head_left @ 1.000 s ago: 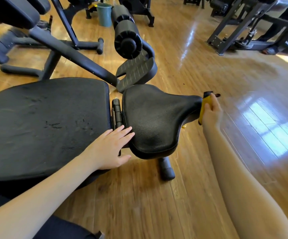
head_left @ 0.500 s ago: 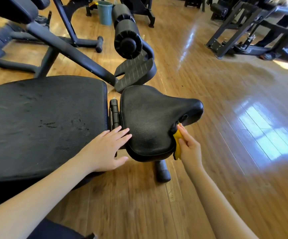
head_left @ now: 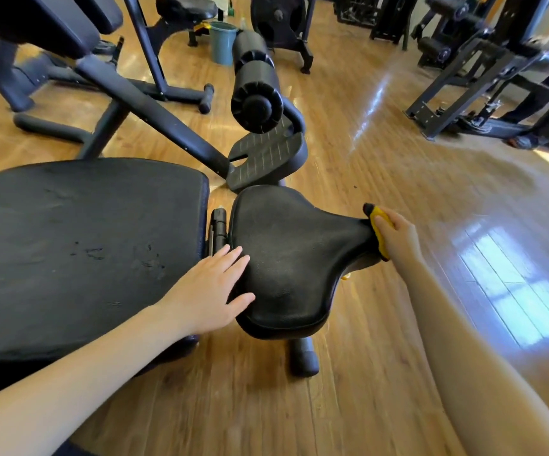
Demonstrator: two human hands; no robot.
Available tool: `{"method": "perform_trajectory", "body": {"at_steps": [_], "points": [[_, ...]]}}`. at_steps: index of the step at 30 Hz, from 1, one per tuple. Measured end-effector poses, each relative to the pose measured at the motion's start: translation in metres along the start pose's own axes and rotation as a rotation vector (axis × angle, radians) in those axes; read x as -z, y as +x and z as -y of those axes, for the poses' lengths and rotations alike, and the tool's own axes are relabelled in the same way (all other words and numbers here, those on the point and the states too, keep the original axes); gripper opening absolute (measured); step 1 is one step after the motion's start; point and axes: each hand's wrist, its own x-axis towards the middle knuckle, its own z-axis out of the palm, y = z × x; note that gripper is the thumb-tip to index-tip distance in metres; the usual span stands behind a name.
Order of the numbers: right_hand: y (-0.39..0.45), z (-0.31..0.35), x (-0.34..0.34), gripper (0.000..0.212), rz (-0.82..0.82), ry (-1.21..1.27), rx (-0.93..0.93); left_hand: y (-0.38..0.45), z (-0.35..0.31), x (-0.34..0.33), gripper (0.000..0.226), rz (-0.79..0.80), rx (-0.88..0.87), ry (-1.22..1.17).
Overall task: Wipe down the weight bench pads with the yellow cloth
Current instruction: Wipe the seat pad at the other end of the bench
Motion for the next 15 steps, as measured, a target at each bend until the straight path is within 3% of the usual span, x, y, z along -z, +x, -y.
{"method": "perform_trajectory", "body": {"at_steps": [6,12,15], "points": [[-0.035,-0.036,-0.001,0.037,-0.139,0.167,-0.156,0.046,-0.017,-0.006,0.068,-0.057,0.067,-0.071],[-0.009,-0.018,0.011,0.032,0.006,0.11,-0.285,0.078,-0.021,-0.019,0.067,-0.187,0.099,-0.092],[0.022,0.002,0.011,0.029,0.14,-0.044,-0.289,0.076,-0.021,-0.027,0.066,-0.293,0.106,-0.134]]}}
